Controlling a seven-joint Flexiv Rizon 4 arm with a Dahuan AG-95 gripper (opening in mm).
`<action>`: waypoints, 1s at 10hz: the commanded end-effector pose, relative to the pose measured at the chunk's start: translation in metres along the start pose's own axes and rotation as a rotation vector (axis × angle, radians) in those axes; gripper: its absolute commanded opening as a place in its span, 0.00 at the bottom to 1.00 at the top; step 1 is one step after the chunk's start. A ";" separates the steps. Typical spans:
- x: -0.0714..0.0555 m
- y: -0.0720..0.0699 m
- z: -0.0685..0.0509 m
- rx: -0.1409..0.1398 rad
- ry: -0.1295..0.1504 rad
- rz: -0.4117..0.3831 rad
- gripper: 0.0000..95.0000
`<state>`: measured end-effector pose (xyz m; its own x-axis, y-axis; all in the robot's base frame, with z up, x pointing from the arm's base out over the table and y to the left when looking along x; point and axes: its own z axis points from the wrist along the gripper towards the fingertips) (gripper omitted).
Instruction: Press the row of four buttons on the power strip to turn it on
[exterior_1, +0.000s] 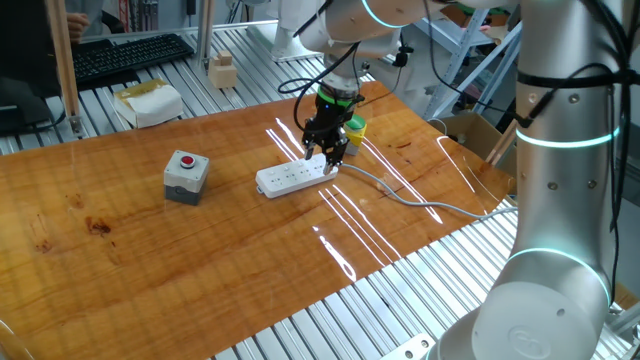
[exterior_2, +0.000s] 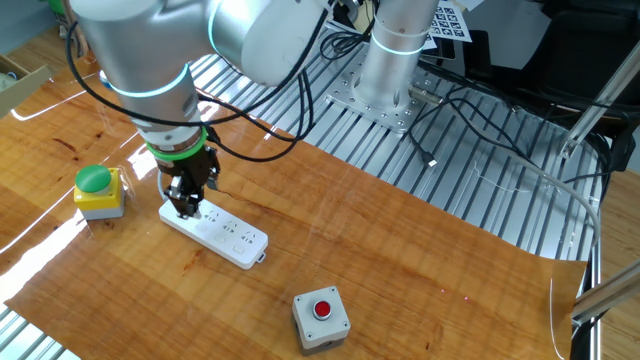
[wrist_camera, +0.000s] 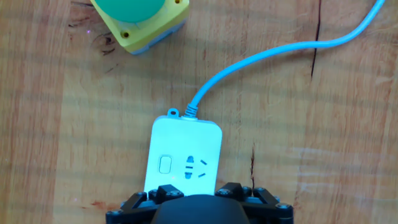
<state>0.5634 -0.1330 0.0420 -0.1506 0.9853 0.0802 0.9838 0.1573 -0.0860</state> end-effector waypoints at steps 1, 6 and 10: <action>0.002 -0.002 0.000 -0.005 0.002 0.005 0.60; 0.011 -0.003 0.005 -0.018 0.000 0.011 0.60; 0.016 0.000 0.009 -0.026 -0.003 0.018 0.60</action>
<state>0.5598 -0.1158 0.0322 -0.1337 0.9883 0.0739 0.9885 0.1382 -0.0607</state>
